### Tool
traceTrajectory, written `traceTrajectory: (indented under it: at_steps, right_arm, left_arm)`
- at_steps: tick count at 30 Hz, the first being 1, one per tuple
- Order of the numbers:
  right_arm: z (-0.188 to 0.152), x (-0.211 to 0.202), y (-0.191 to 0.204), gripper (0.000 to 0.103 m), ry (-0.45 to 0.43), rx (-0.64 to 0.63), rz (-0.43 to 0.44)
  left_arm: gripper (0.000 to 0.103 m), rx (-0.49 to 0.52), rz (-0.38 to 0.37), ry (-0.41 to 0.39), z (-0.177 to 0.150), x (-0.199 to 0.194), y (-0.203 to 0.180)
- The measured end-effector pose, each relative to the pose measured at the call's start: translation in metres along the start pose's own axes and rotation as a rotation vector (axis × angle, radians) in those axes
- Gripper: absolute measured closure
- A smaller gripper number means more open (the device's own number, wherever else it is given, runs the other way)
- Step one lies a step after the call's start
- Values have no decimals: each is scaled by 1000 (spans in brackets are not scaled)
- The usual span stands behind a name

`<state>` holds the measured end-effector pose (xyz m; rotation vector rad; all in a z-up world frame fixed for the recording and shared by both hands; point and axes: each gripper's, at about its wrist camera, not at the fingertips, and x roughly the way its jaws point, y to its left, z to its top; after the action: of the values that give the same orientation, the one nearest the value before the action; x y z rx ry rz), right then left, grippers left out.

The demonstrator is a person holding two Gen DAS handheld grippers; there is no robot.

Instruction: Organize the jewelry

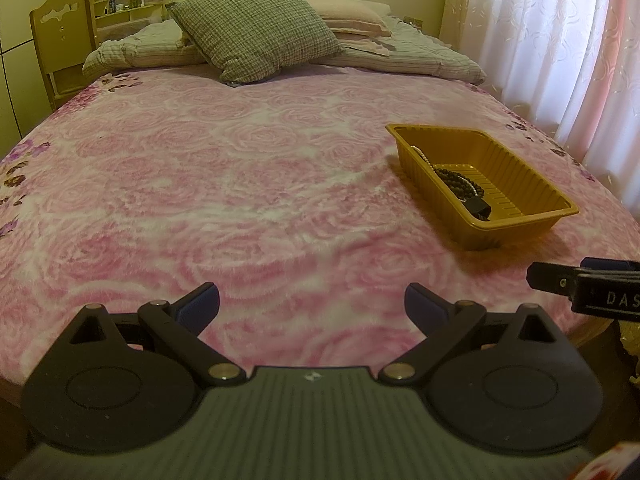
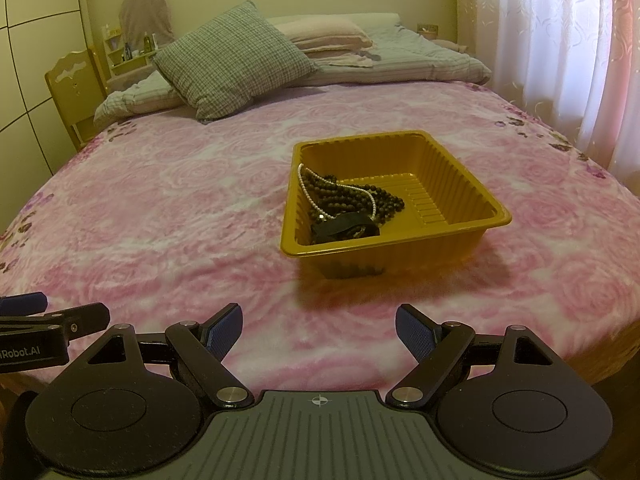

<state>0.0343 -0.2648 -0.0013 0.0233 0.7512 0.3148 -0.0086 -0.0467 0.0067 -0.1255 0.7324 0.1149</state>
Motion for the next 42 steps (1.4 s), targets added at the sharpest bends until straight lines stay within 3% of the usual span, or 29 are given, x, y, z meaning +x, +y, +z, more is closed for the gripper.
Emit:
traceTrajectory:
  at_steps: [42]
  right_arm:
    - [4,1,0,20,-4,-3,-1]
  left_arm:
    - [4,11,-15,-1,8,3,1]
